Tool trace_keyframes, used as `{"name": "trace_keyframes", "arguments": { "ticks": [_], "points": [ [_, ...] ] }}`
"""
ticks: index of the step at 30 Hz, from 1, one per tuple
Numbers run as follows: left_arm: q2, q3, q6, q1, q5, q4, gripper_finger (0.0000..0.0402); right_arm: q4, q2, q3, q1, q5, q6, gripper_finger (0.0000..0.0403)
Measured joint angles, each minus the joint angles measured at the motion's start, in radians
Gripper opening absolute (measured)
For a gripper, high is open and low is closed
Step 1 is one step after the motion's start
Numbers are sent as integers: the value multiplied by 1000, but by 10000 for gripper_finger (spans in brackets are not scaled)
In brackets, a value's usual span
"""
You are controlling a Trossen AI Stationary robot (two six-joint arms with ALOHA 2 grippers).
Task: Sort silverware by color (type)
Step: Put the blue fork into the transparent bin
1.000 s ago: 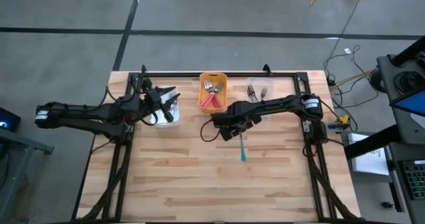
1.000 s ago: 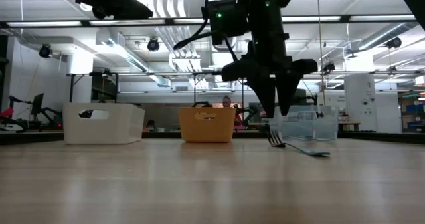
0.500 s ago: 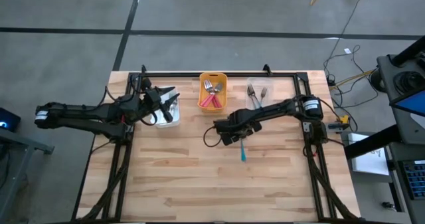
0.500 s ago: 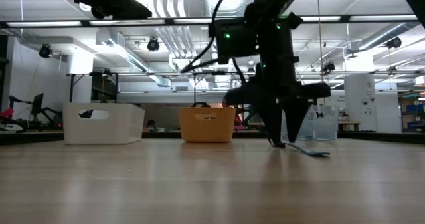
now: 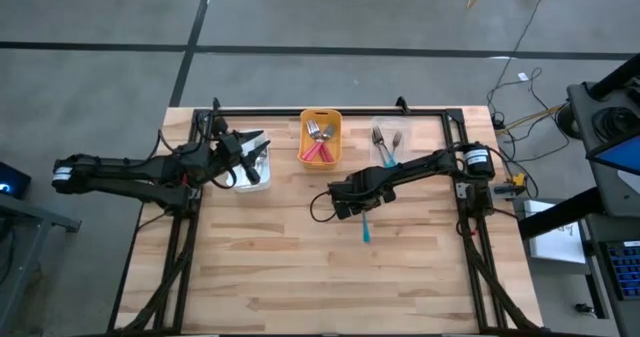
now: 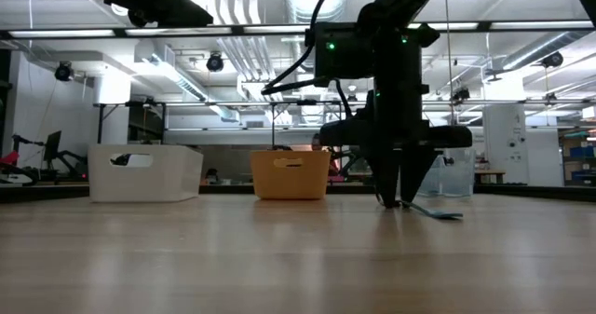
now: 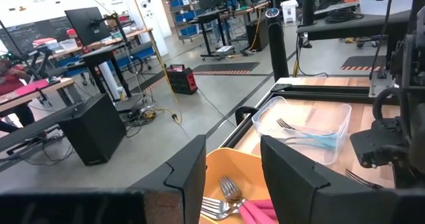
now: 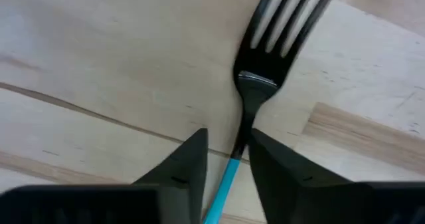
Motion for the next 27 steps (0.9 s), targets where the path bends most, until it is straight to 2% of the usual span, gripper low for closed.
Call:
{"name": "trace_keyframes", "arguments": {
  "ticks": [8, 17, 27],
  "points": [
    [0, 0, 0, 0, 0, 0, 125, 29, 2, -1, 1, 8, -2, 17],
    [0, 0, 0, 0, 0, 0, 125, -16, -19, 39, 5, 15, -39, 14],
    [-2, 0, 0, 0, 0, 0, 125, -132, -123, 182, -22, 16, -163, 13]
  ]
}}
